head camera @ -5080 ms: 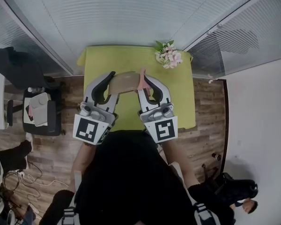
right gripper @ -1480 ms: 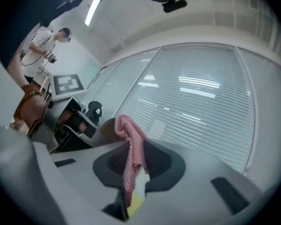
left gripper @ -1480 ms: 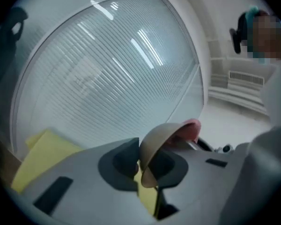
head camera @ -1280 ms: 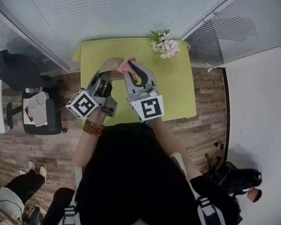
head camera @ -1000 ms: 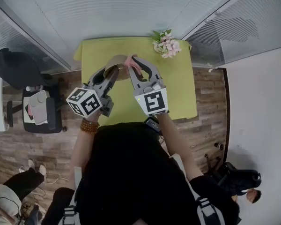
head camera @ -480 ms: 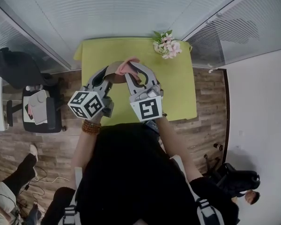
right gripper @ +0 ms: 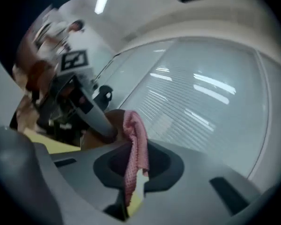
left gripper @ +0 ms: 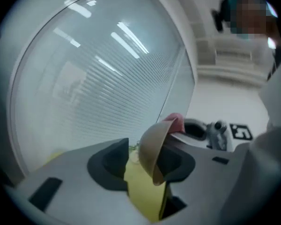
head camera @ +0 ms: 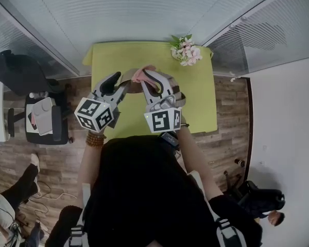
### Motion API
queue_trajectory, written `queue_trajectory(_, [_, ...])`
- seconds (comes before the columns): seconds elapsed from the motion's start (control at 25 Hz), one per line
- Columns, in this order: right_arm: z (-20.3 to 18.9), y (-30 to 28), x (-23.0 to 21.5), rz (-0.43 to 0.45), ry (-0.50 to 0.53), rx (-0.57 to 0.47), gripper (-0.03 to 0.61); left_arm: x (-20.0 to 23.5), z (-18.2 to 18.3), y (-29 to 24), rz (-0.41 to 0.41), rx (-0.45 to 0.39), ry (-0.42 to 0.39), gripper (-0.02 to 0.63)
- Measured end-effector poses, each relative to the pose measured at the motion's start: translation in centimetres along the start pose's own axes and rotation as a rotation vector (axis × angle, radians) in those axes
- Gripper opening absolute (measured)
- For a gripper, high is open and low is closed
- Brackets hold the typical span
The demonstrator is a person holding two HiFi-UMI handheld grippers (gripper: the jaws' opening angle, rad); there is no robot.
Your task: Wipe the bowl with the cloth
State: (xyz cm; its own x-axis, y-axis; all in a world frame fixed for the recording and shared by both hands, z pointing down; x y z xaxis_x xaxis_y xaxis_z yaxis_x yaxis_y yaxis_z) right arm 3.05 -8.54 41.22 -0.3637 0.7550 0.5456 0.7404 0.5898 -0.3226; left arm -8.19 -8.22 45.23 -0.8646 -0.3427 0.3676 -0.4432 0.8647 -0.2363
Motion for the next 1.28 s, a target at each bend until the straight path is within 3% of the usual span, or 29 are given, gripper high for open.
queue_trajectory(0.04, [0.2,0.0,0.3,0.009,0.093,0.031,0.031,-0.2,0.0,0.0,0.058,0.012,-0.171,0.154])
queue_trajectory(0.08, [0.5,0.0,0.5,0.015,0.133,0.039,0.031,-0.6,0.0,-0.1,0.1,0.024,-0.306,0.094])
queue_trajectory(0.12, [0.7,0.1,0.4,0.014,0.137,0.034,0.031,-0.9,0.0,-0.3,0.129,0.025,-0.371,0.06])
queue_trajectory(0.16, [0.8,0.1,0.4,0.004,0.116,0.019,0.031,-0.9,0.3,-0.3,0.148,0.011,-0.356,0.042])
queue_trajectory(0.28, [1.3,0.3,-0.1,-0.032,-0.07,-0.078,0.034,-0.3,1.5,0.2,0.165,-0.072,-0.113,0.023])
queue_trajectory(0.4, [1.0,0.2,-0.5,-0.049,-0.255,-0.195,0.04,0.1,1.8,0.6,0.147,-0.133,0.099,0.045])
queue_trajectory(0.48, [0.4,0.0,-0.3,-0.052,-0.431,-0.272,0.051,0.5,1.5,0.8,0.15,-0.154,0.216,0.055])
queue_trajectory(0.6, [-0.5,0.1,0.2,-0.063,-0.603,-0.299,0.054,1.1,0.7,1.3,0.165,-0.18,0.407,0.058])
queue_trajectory(0.76, [-0.8,0.1,0.1,-0.068,-0.702,-0.33,0.046,1.8,-1.1,1.2,0.095,-0.162,0.781,0.057])
queue_trajectory(0.84, [-1.2,0.2,-0.1,-0.042,-0.794,-0.363,0.052,1.6,-1.9,0.8,0.019,-0.148,0.945,0.057])
queue_trajectory(0.88, [-1.6,0.2,-0.3,-0.029,-0.847,-0.374,0.057,1.2,-2.0,0.4,-0.034,-0.144,1.005,0.058])
queue_trajectory(0.92, [-2.0,0.3,-0.5,-0.018,-0.895,-0.376,0.06,0.9,-2.1,0.1,-0.08,-0.132,1.01,0.071])
queue_trajectory(0.96, [-2.4,0.4,-0.7,-0.012,-0.916,-0.365,0.06,0.7,-2.0,0.0,-0.116,-0.111,0.936,0.091])
queue_trajectory(1.0, [-2.6,0.6,-0.9,-0.011,-0.89,-0.34,0.05,0.5,-1.7,0.0,-0.142,-0.085,0.78,0.125])
queue_trajectory(1.04, [-2.6,0.8,-1.1,-0.013,-0.807,-0.302,0.04,0.1,-1.0,0.1,-0.153,-0.06,0.566,0.139])
queue_trajectory(1.12, [-1.5,1.2,-0.9,-0.01,-0.489,-0.195,0.032,-1.0,0.4,0.5,-0.087,-0.036,0.095,0.146])
queue_trajectory(1.2, [0.1,1.6,-0.1,-0.014,-0.136,-0.087,0.031,-2.1,1.5,0.7,0.04,-0.064,-0.309,0.139])
queue_trajectory(1.24, [0.7,1.8,0.3,-0.028,-0.024,-0.062,0.032,-2.7,1.8,0.8,0.09,-0.079,-0.458,0.098])
queue_trajectory(1.28, [1.2,2.0,0.6,-0.047,0.038,-0.06,0.032,-3.2,2.0,1.0,0.126,-0.093,-0.554,0.041])
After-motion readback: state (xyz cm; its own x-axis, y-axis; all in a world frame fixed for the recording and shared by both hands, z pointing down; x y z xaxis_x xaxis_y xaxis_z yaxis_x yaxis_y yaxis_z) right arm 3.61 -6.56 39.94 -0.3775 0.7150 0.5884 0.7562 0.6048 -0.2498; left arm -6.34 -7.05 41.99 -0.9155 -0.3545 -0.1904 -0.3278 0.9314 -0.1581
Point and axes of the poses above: the fingertips, and each gripper's own axes: y backward along the fingers, x to its left, z out of its top, the point moved 5 cm from there along y, backward along the fingers, and after that the axes turned 13 degrees about z, right-handed, at the moved point
